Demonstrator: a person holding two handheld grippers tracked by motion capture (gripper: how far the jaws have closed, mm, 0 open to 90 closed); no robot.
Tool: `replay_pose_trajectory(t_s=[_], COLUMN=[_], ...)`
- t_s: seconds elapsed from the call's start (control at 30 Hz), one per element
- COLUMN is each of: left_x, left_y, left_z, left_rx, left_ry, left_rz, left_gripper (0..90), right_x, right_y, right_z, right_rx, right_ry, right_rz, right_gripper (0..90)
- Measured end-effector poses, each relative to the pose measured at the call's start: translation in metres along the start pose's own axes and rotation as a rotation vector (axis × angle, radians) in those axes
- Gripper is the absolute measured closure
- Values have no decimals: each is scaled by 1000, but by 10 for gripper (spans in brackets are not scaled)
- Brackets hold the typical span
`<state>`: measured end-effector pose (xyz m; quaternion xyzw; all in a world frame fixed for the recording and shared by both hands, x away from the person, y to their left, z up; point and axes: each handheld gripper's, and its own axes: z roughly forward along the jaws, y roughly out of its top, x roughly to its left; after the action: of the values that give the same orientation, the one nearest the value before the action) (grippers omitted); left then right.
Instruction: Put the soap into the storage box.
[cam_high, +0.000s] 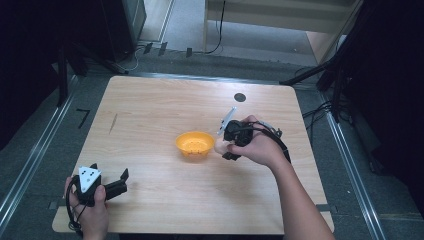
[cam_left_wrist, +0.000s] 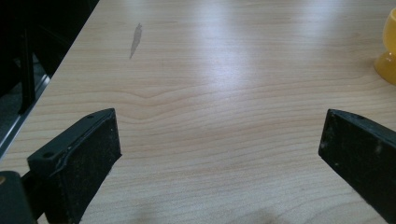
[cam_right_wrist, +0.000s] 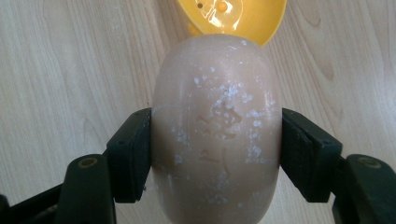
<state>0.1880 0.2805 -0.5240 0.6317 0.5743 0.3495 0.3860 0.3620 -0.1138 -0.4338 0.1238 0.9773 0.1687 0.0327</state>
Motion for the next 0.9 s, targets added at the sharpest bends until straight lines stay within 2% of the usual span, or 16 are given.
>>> replay_pose_trajectory(t_s=[0.2, 0.27, 0.43, 0.53, 0.67, 0.9], left_x=[0, 0, 0, 0, 0, 0], left_y=[0, 0, 0, 0, 0, 0], left_z=[0, 0, 0, 0, 0, 0], left_rx=[0, 0, 0, 2, -1, 0], left_ry=[-2, -1, -2, -1, -1, -2], left_rz=[0, -1, 0, 0, 0, 0], left_gripper=[0, 0, 0, 0, 0, 0], right_x=[-2, -1, 0, 0, 0, -1], right_y=[11, 16, 28, 33, 38, 51], right_z=[0, 1, 1, 3, 9, 12], right_rx=[-21, -7, -16, -26, -5, -7], right_ry=[3, 5, 0, 16, 15, 21], right_rz=[-25, -36, -70, -75, -97, -122], right_gripper=[334, 333, 333, 333, 333, 333])
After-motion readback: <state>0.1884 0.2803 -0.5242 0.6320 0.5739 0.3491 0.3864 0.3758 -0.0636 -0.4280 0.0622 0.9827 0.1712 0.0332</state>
